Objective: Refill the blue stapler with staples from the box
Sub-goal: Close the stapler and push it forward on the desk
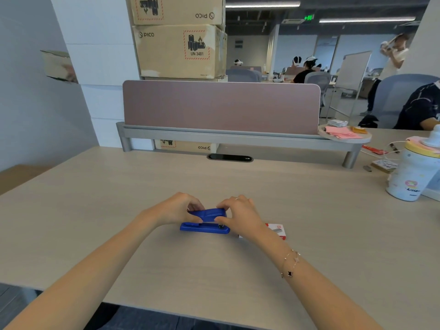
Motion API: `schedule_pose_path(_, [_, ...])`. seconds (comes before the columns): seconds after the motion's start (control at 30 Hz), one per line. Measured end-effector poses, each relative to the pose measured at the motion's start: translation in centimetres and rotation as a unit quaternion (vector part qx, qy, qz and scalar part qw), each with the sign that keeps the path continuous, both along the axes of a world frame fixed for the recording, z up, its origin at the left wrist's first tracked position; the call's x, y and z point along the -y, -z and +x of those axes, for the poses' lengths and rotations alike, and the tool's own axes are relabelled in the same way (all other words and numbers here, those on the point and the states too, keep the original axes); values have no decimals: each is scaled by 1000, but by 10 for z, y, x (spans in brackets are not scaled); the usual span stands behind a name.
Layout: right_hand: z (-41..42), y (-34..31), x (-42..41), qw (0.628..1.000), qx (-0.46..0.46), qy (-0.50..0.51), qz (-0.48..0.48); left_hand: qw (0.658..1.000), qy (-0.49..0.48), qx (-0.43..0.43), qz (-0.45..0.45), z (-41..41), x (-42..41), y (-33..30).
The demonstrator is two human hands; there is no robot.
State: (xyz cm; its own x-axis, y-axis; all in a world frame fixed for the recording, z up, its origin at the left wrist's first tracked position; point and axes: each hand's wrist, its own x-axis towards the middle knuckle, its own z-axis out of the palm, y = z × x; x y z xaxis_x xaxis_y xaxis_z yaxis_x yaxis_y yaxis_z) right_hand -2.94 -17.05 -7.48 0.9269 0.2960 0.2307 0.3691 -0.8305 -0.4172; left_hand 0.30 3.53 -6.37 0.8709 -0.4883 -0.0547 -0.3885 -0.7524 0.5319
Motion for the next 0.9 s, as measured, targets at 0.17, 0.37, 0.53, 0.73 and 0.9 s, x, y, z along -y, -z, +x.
schedule_pose_path(0.17, [1, 0, -1, 1000, -2, 4, 2, 1000, -3, 0, 2, 1, 0, 1])
schedule_pose_path(0.37, [2, 3, -2, 1000, -23, 10, 5, 1000, -10, 4, 4, 1, -1, 5])
schedule_pose_path(0.53, [1, 13, -2, 999, -33, 16, 39, 999, -14, 35, 1, -4, 1, 13])
schedule_pose_path(0.73, [0, 6, -2, 999, -47, 12, 9, 999, -15, 50, -4, -9, 0, 14])
schedule_pose_path(0.9, [5, -13, -3, 996, -83, -15, -7, 997, -26, 61, -25, -10, -3, 13])
